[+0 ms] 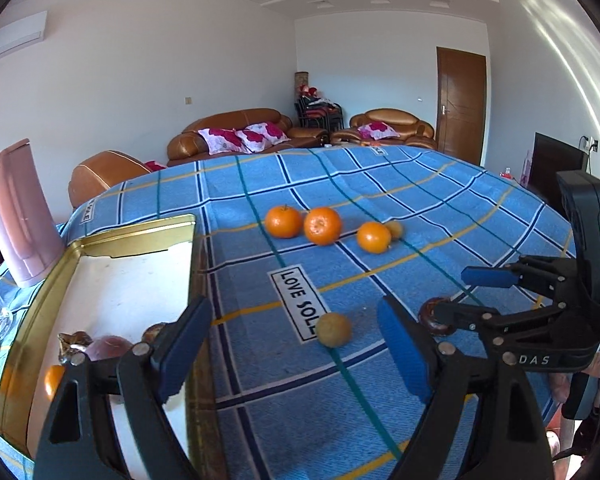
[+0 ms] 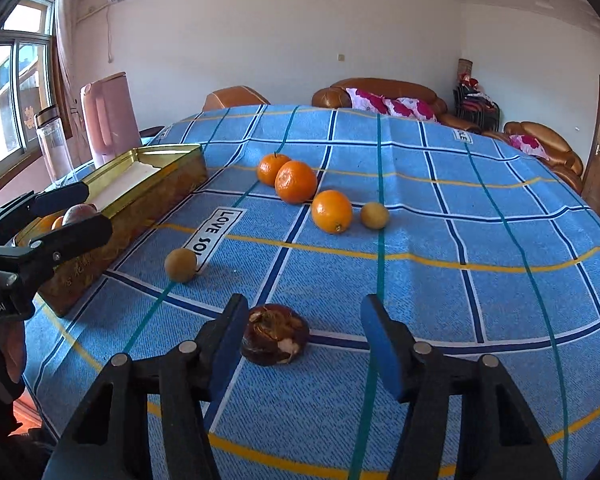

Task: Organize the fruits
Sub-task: 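Grasp the round brownish fruit with the left tool while the right tool grasps a brown mangosteen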

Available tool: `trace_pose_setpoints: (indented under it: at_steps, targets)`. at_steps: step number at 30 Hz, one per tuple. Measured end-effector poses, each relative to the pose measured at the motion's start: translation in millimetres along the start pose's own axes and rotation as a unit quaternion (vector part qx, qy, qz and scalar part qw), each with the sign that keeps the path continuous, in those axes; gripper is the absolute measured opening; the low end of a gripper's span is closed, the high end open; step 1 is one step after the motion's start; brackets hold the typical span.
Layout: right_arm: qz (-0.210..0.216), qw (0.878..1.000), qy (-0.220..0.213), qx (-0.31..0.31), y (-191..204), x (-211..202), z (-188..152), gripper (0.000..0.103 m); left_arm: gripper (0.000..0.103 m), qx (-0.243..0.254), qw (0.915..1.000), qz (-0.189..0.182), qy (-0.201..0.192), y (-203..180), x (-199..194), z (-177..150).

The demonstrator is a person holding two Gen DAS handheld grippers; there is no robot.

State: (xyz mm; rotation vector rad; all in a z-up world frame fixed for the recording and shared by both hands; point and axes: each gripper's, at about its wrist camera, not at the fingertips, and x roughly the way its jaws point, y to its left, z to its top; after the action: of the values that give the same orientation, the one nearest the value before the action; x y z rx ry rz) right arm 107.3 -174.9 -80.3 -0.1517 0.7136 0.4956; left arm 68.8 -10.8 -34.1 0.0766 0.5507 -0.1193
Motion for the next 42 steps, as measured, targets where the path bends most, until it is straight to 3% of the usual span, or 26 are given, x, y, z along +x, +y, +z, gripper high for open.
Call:
trace_pose_setpoints:
  at_steps: [4,7,10,15,22,29,31,33,42]
  targets:
    - [0.032,0.999,0.017,-0.017,4.8,3.3,-3.5,0.060,0.087,0.009,0.9996,-0.014,0.022,-7.3,10.5,-2.7]
    - [0.034,0.998,0.021,-0.038,11.9,4.7,-4.7,0.056,0.085,0.007,0.9990,-0.022,0.037,-8.3,19.6,-5.5]
    - [0.034,0.998,0.032,-0.048,14.9,9.2,-3.8,0.045,0.084,0.008,0.9982,-0.029,0.052,-10.3,27.1,-8.1]
    - [0.042,0.998,0.038,-0.038,10.7,10.0,-3.8,0.045,0.076,0.012,0.9962,-0.039,0.077,-12.9,37.7,-8.8]
    - [0.021,0.999,0.032,-0.029,9.0,7.7,-3.3,0.044,0.050,0.021,0.9907,-0.068,0.117,-21.8,54.1,-9.4]
    - [0.022,0.999,0.027,-0.016,4.5,6.4,-2.3,0.044,0.049,0.002,0.9860,-0.082,0.145,-20.9,67.3,-5.8]
    - [0.022,0.999,0.026,-0.017,5.2,5.8,-2.4,0.044,0.031,-0.004,0.9832,-0.090,0.159,-19.6,73.0,-6.7]
    - [0.024,0.999,0.024,-0.017,5.2,5.4,-2.3,0.044,0.028,-0.011,0.9832,-0.093,0.157,-17.8,72.7,-6.7]
    - [0.017,0.999,-0.016,-0.023,7.0,-7.0,-4.8,0.044,0.028,-0.015,0.9839,-0.113,0.137,-18.1,63.4,-11.3]
